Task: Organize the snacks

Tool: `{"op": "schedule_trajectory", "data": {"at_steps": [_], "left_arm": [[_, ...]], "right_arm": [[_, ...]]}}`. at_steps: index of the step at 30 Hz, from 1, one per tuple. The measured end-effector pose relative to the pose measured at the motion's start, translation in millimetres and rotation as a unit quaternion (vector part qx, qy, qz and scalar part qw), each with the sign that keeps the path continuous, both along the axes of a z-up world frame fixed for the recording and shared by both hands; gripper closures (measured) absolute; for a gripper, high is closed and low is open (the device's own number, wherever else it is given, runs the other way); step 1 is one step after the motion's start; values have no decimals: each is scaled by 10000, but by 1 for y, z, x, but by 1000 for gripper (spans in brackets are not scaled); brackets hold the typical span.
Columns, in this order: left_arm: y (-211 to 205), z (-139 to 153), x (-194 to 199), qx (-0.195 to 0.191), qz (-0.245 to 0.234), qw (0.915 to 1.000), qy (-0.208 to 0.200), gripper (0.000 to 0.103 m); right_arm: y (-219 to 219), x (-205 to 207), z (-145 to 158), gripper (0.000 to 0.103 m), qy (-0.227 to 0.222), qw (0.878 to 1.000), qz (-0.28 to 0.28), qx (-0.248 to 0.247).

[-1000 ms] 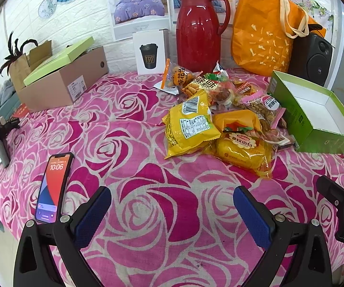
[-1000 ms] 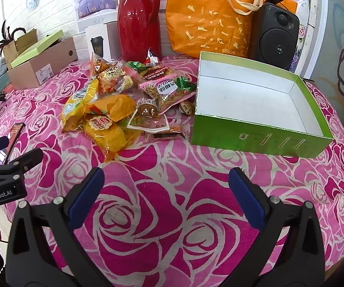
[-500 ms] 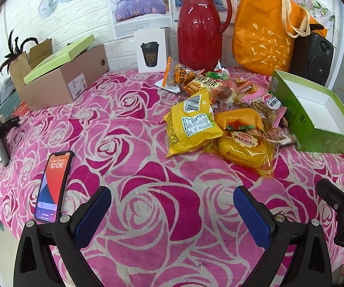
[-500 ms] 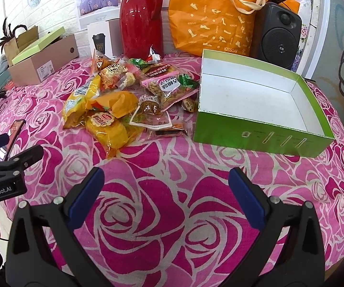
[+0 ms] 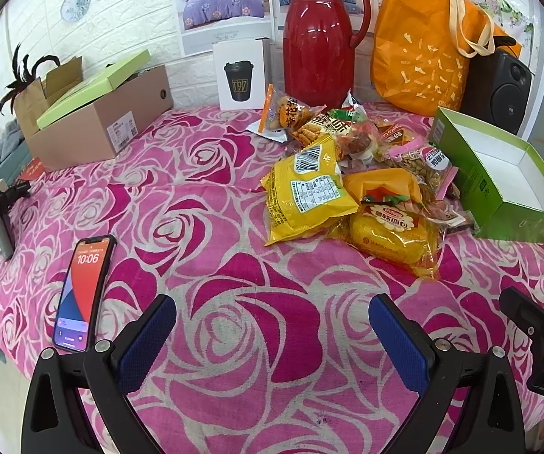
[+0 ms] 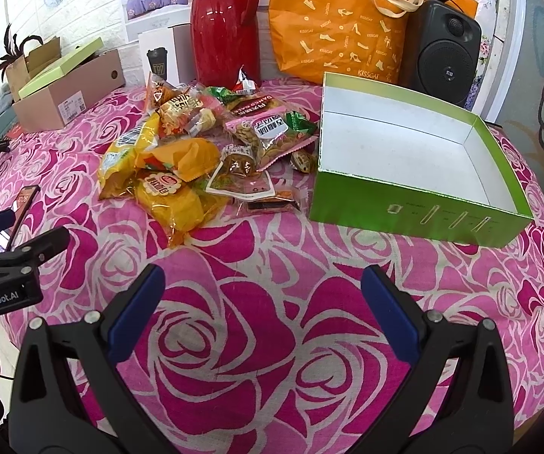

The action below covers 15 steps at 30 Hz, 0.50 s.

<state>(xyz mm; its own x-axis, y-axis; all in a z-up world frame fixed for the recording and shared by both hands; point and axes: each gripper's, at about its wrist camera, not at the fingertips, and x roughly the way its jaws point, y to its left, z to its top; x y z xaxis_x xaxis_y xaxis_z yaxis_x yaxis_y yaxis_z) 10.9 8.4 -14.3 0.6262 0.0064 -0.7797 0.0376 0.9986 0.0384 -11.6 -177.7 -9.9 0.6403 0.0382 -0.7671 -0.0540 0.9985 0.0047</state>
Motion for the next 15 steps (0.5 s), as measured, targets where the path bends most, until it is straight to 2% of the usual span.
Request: {"op": "schedule_trajectory", "data": {"at_steps": [6, 10, 15], "left_arm": [[11, -5, 10, 9, 243, 9996, 112, 0], [27, -7, 16, -176, 408, 9989, 118, 0], [39, -9, 25, -407, 379, 9983, 191, 0]], "right_arm": [[-1, 3, -5, 0, 58, 10000, 57, 52], [1, 4, -6, 0, -20, 9993, 276, 252], [11, 15, -11, 0, 22, 9970, 613, 481]]}}
